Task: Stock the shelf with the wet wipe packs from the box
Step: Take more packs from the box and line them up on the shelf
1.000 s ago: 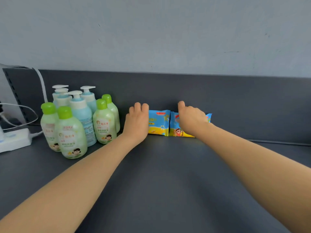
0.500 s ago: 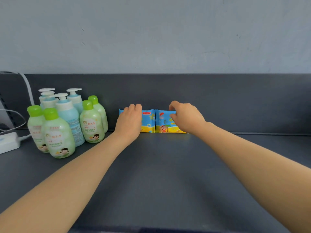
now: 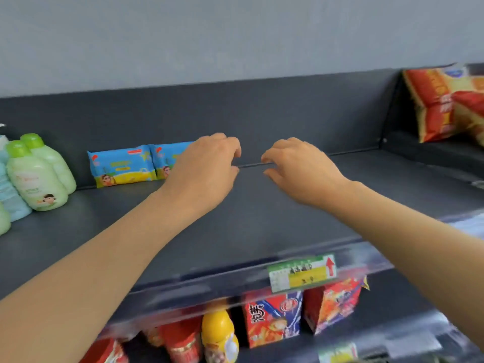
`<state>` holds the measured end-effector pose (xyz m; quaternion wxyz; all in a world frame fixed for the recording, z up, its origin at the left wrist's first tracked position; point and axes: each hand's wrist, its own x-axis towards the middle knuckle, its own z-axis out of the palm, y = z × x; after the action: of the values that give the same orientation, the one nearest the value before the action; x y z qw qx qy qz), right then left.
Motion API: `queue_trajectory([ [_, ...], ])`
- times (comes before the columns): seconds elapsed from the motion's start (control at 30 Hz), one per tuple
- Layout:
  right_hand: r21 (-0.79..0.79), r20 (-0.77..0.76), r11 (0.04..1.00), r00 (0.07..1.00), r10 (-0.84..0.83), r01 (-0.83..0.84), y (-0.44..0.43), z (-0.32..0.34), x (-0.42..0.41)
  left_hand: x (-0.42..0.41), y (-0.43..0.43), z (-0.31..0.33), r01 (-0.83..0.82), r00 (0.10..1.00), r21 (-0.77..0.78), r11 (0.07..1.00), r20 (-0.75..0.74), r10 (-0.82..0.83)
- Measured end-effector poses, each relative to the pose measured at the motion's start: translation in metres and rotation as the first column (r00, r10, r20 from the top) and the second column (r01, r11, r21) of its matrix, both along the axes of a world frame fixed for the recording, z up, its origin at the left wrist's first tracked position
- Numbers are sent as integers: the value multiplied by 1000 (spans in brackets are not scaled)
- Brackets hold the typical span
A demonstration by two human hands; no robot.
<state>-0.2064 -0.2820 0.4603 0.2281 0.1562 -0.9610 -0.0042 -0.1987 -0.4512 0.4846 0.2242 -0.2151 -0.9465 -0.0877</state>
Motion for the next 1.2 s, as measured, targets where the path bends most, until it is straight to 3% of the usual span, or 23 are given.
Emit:
queue_trajectory([
  [0.17,-92,69,956,960,-273,278,122,-39,104,60,129,-25,351,935,-22,936,74,-348],
  [0.3,-103,141,865,868,-476,491,209,-69,188,113,238,-64,592,798,-81,802,201,-569],
  [0.4,-73,219,798,791,-572,598,264,-102,238,147,311,-106,708,691,-144,691,340,-638],
  [0.47,-40,279,768,745,-606,640,296,-131,265,164,353,-140,747,644,-176,641,430,-632],
  [0.63,72,553,665,525,-647,743,355,-219,302,180,427,-234,766,578,-199,611,631,-518],
  [0.9,84,821,582,275,-500,809,387,-354,309,172,461,-368,716,530,-250,652,802,-275],
  [1.1,68,909,507,157,-387,859,397,-434,312,163,466,-454,720,480,-257,645,855,-195],
  [1.2,35,928,537,173,-331,843,399,-469,311,162,470,-486,721,465,-236,652,862,-202],
])
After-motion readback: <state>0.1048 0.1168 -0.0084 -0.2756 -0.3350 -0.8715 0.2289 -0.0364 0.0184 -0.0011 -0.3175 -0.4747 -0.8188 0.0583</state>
